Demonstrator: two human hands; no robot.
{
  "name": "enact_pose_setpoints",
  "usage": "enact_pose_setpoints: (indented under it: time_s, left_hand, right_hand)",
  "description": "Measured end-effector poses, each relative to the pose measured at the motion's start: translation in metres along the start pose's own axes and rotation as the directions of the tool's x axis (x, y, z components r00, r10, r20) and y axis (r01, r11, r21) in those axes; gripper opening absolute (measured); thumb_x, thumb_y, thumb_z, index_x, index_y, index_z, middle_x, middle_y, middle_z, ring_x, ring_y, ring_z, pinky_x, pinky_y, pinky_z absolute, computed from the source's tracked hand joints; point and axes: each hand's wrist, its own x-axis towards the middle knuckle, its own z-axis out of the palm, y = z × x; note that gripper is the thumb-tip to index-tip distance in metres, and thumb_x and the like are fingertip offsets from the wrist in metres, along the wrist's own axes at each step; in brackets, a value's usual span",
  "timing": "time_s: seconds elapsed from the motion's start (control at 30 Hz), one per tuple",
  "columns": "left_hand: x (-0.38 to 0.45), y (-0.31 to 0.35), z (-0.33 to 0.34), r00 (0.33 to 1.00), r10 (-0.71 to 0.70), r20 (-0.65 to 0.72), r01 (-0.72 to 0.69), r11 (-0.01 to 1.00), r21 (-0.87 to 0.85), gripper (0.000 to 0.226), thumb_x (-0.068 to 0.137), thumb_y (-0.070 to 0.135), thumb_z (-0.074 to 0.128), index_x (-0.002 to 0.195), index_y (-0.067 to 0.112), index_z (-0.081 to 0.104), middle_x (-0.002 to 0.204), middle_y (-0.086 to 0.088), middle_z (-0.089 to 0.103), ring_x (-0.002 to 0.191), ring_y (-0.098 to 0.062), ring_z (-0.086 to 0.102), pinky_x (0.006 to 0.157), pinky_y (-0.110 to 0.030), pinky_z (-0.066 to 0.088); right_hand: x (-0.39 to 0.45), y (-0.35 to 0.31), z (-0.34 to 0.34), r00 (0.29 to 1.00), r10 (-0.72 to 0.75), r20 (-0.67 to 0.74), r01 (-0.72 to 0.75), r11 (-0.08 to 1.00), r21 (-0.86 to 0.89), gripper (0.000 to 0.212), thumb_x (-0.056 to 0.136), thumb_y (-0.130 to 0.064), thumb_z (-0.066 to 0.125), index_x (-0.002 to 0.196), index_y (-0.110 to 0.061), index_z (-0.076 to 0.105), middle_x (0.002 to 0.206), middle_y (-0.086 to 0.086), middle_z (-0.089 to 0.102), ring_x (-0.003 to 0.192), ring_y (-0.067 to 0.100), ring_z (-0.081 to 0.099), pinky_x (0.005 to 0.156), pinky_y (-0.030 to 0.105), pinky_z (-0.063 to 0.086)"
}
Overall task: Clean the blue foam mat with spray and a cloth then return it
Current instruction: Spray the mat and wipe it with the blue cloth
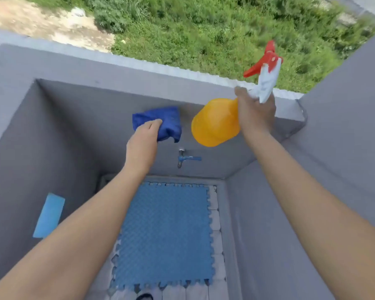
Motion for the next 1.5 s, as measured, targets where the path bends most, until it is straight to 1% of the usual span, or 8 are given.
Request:
enact_pose_setpoints:
  time_s: [0.1,0.27,0.53,0.87,1.07,1.2,1.3,1.5]
  left_hand:
    - [-0.055,-0.035,0.028,0.993,-0.001,0.118,-0.004,0.999,0.040,0.055,0.079,-0.010,0.051,0.128,0.015,0.048,0.127,-0.003,0.054,0.113,-0.026,0.049,0.068,-0.038,0.044]
    - [-0.154,-0.101,0.088,0.948,-0.098,0.303,0.057,0.989,0.140,0.057,0.071,-0.011,0.056,0.120,0.016,0.049,0.123,-0.002,0.055,0.111,-0.026,0.050,0.069,-0.043,0.050]
    - [-0.282,-0.176,0.196,0.905,-0.277,0.324,0.207,0.950,0.235,0.064,0.076,-0.013,0.047,0.133,0.015,0.045,0.130,-0.008,0.051,0.113,-0.030,0.049,0.066,-0.042,0.047]
    - [-0.397,-0.307,0.387,0.932,-0.337,0.136,0.310,0.933,0.185,0.068,0.068,-0.017,0.044,0.130,0.012,0.049,0.130,-0.010,0.053,0.113,-0.035,0.051,0.076,-0.045,0.047]
    - [-0.384,-0.403,0.446,0.945,-0.286,0.160,0.262,0.952,0.157,0.078,0.070,-0.018,0.050,0.143,0.008,0.039,0.149,-0.024,0.033,0.132,-0.043,0.037,0.108,-0.053,0.033]
    - [-0.397,-0.445,0.485,0.898,-0.116,0.425,-0.066,0.918,0.391,0.079,0.083,0.028,0.053,0.152,0.031,0.014,0.161,0.000,-0.008,0.145,-0.032,0.017,0.109,-0.063,0.019]
    - [-0.421,-0.459,0.525,0.844,-0.003,0.536,-0.237,0.895,0.378,0.091,0.078,0.081,0.039,0.149,0.026,0.029,0.160,-0.004,0.016,0.143,-0.028,0.023,0.108,-0.050,0.018]
    - [-0.417,-0.464,0.544,0.904,0.008,0.427,-0.179,0.915,0.363,0.091,0.077,0.084,0.038,0.148,0.027,0.033,0.156,-0.002,0.027,0.142,-0.022,0.023,0.110,-0.041,0.015]
  right_hand:
    - [-0.046,0.061,-0.012,0.999,-0.022,0.031,0.020,0.996,0.084,0.036,0.076,-0.017,0.071,0.107,-0.008,0.056,0.094,-0.005,0.058,0.068,-0.008,0.057,0.062,0.010,0.041]
    - [-0.128,0.198,0.004,0.955,0.118,0.271,-0.119,0.993,-0.013,0.031,0.085,-0.004,0.064,0.108,-0.023,0.056,0.074,-0.008,0.054,0.062,0.018,0.065,0.055,0.014,0.044]
    - [-0.233,0.432,0.028,0.852,0.301,0.428,-0.162,0.929,-0.331,0.033,0.089,-0.004,0.055,0.099,-0.035,0.056,0.065,-0.007,0.053,0.054,0.018,0.055,0.056,0.049,0.054]
    - [-0.285,0.658,0.101,0.770,0.278,0.574,-0.071,0.932,-0.356,0.025,0.081,-0.021,0.051,0.098,-0.039,0.056,0.073,-0.011,0.056,0.073,0.033,0.063,0.068,0.053,0.055]
    - [-0.275,0.707,0.169,0.744,0.195,0.639,0.069,0.929,-0.364,0.014,0.092,-0.022,0.056,0.103,-0.030,0.056,0.072,-0.010,0.054,0.074,0.027,0.060,0.064,0.033,0.043]
    - [-0.267,0.732,0.206,0.761,0.185,0.621,0.102,0.912,-0.397,0.005,0.094,-0.027,0.057,0.095,-0.026,0.053,0.073,-0.010,0.052,0.081,0.026,0.058,0.064,0.031,0.035]
    - [-0.258,0.740,0.223,0.763,0.197,0.615,0.144,0.877,-0.459,0.024,0.089,-0.041,0.063,0.088,-0.021,0.050,0.071,-0.010,0.052,0.082,0.026,0.065,0.062,0.031,0.037]
    - [-0.258,0.733,0.221,0.589,0.308,0.747,-0.207,0.951,-0.229,0.035,0.077,-0.045,0.076,0.085,-0.014,0.061,0.072,0.000,0.048,0.043,0.016,0.055,0.047,0.025,0.039]
